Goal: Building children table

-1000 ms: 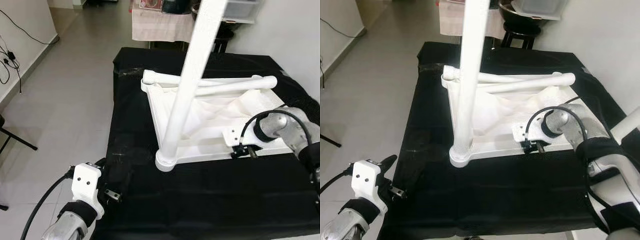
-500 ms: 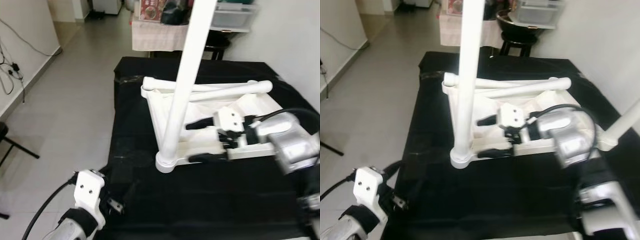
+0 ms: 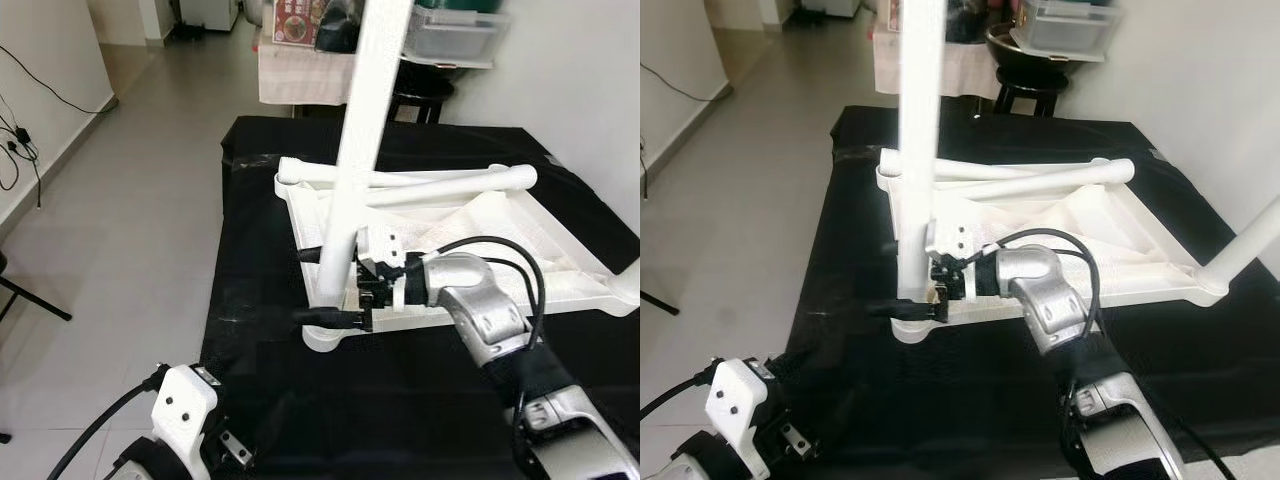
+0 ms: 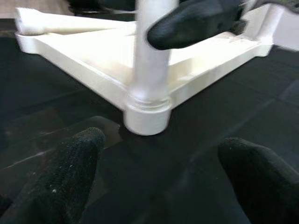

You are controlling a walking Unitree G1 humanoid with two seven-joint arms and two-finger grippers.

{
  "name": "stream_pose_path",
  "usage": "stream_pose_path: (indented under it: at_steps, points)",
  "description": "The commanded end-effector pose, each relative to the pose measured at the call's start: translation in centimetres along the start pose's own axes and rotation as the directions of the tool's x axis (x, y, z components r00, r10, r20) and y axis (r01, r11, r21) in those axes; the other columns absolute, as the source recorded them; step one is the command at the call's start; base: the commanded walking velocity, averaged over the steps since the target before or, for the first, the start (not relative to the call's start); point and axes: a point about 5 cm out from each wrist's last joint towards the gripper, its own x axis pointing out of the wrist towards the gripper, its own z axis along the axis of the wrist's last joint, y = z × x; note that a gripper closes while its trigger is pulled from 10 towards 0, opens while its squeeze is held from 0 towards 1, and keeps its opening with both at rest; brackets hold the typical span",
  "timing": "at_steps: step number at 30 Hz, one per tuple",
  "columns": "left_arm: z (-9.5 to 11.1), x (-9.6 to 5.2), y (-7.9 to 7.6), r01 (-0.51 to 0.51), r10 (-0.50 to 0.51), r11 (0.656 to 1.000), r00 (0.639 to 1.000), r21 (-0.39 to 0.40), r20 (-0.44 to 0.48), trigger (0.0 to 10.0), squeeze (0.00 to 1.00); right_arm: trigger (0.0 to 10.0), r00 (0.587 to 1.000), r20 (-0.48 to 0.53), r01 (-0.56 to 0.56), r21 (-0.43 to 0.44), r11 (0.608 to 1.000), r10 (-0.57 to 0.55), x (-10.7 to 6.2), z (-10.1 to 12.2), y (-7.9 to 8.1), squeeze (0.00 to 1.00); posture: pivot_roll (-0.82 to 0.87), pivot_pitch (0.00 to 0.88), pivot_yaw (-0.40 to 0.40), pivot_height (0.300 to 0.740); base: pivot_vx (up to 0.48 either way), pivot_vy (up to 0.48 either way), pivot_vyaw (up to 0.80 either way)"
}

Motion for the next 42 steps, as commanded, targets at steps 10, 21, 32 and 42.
stream_pose_path:
  at_steps: [10, 21, 32, 42]
  points:
    - [0.3, -0.1, -0.7, 0.039, -0.038, 0.998, 0.999, -0.039, 0.022, 10.0, 0.00, 0.0, 0.994, 0.048, -0.106, 0.076, 0.991, 0.102, 1.5, -0.6, 0.0, 0.00, -0.03, 0.153, -0.099, 0.740, 0.000, 0.000, 0.00]
    - [0.3, -0.1, -0.8, 0.072, -0.069, 0.994, 0.997, -0.076, 0.036, 10.0, 0.00, 0.0, 0.981, -0.118, 0.172, 0.175, 0.969, -0.152, -2.6, -1.8, 1.2, 0.00, -0.07, 0.172, -0.132, 0.740, 0.000, 0.000, 0.00]
    - [0.0, 0.2, 0.0, 0.059, -0.056, 0.996, 0.998, -0.071, 0.042, 10.0, 0.00, 0.0, 0.504, -0.449, 0.856, 0.140, 0.499, -0.738, -3.7, -3.8, 5.2, 0.00, -0.10, 0.136, -0.116, 0.740, 0.000, 0.000, 0.00]
    - [-0.3, 0.7, 0.3, 0.043, -0.039, 0.996, 0.998, -0.074, 0.054, 10.0, 0.00, 10.0, 0.942, -0.010, 0.319, 0.332, 0.888, -0.335, 2.4, 1.0, 5.6, 1.00, -0.09, 0.092, -0.116, 0.740, 0.000, 0.000, 0.00]
